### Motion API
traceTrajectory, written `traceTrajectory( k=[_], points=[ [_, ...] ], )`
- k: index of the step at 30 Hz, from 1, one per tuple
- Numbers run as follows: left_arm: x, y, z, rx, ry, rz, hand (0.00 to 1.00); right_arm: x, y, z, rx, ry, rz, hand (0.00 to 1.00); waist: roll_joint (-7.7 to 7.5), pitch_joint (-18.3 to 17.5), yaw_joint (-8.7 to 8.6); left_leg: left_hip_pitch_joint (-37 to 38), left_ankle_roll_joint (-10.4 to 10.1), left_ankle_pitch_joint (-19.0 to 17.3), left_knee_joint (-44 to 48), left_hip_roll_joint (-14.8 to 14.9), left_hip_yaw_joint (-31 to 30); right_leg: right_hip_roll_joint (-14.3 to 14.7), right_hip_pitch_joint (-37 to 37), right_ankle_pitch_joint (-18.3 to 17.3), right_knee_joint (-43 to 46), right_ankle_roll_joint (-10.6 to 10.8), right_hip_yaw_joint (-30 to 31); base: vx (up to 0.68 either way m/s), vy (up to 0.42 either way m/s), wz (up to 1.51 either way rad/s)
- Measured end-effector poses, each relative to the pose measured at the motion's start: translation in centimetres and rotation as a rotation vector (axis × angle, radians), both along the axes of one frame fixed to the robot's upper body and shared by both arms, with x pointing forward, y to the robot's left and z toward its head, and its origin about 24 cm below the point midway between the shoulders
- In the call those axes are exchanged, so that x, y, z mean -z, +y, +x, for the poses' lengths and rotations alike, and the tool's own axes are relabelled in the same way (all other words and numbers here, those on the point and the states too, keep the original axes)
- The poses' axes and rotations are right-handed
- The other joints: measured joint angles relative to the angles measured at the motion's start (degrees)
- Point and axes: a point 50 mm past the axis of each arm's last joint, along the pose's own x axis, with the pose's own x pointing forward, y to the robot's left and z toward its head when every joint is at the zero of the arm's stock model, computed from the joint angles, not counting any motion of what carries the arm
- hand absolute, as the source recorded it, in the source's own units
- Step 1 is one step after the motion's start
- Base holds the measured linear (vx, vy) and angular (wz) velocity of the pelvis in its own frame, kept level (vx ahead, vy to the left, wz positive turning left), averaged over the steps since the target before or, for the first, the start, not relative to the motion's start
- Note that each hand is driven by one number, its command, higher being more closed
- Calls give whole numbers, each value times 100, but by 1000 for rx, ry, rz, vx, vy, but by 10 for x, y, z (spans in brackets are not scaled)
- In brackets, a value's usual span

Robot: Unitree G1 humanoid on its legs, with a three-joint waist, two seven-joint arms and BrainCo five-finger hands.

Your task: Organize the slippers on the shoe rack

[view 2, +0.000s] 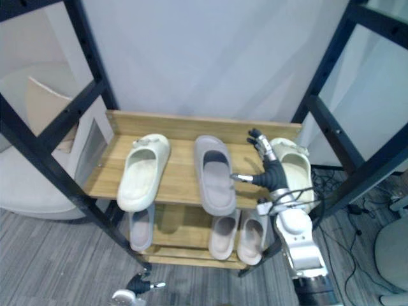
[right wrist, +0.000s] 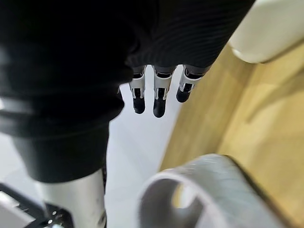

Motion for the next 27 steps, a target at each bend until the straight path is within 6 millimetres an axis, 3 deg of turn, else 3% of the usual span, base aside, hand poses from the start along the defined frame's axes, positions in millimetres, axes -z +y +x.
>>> traceTrajectory(
  k=[3, 12, 22, 23, 27],
  points=[
    [-1, 2, 2, -1, -7, 5, 0, 8, -4, 3, 21, 43, -10, 0, -3, 46, 21, -6, -2, 7, 0, -4, -83, 0, 61, 11, -63, -5, -89, 20, -4, 15],
    [-2, 2, 3, -2, -13, 5, 0, 7, -2, 18, 30, 57, -31, 0, 39, 159, 75, -10, -3, 7, -6, 7, -105, 16, 119, 57, -174, -15, -119, 3, -1, 2],
    [-4, 2, 10, -17, -38, -7, 0, -3, 15, 38, -24, 41, -47, 0, 39, 343, 192, -17, -27, 86, -140, 36, -161, 47, 183, 177, -400, -24, -188, 2, 1, 3],
    [-5, 2, 10, -18, -40, -8, 0, -4, 17, 40, -31, 40, -50, 100, 39, 344, 209, -19, -27, 86, -144, 36, -163, 47, 186, 178, -409, -24, -192, 0, 0, 0],
    [-5, 2, 11, -30, -41, -13, 0, -7, 21, 44, -47, 35, -57, 100, 36, 359, 225, -27, -27, 87, -157, 36, -168, 50, 196, 195, -461, -31, -199, 0, 0, 0]
  ],
)
